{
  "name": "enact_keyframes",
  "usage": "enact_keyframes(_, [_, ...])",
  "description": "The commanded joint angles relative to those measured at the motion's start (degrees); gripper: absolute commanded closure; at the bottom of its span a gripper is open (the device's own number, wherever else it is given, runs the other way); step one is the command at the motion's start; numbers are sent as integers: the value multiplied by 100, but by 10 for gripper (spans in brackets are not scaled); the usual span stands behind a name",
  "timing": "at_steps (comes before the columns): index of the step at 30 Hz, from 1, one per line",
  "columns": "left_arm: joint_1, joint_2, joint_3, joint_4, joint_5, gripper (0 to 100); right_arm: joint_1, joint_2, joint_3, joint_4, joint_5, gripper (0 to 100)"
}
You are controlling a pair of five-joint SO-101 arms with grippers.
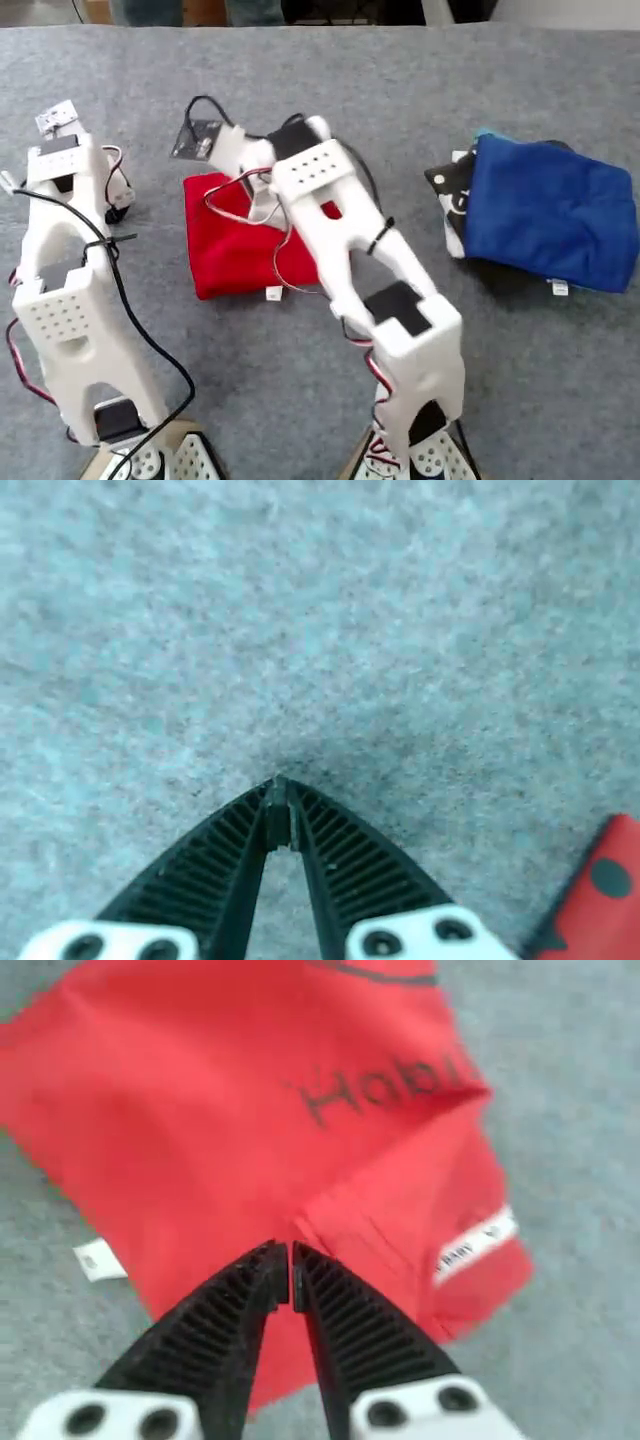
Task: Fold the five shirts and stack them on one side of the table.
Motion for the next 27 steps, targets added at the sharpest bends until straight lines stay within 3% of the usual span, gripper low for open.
enact_keyframes(1, [-84,-325,136,-264,-62,971,-79,365,-374,-105,-35,980])
enact_keyframes(8, [-48,-290,66,-369,-62,971,-70,1314,-1015,-88,-53,980])
enact_keyframes(21, [-4,-290,66,-598,-62,971,835,1587,-2308,440,-26,980])
enact_keyframes(27, [-4,-290,66,-615,-62,971,1169,1991,-2369,-484,-53,980])
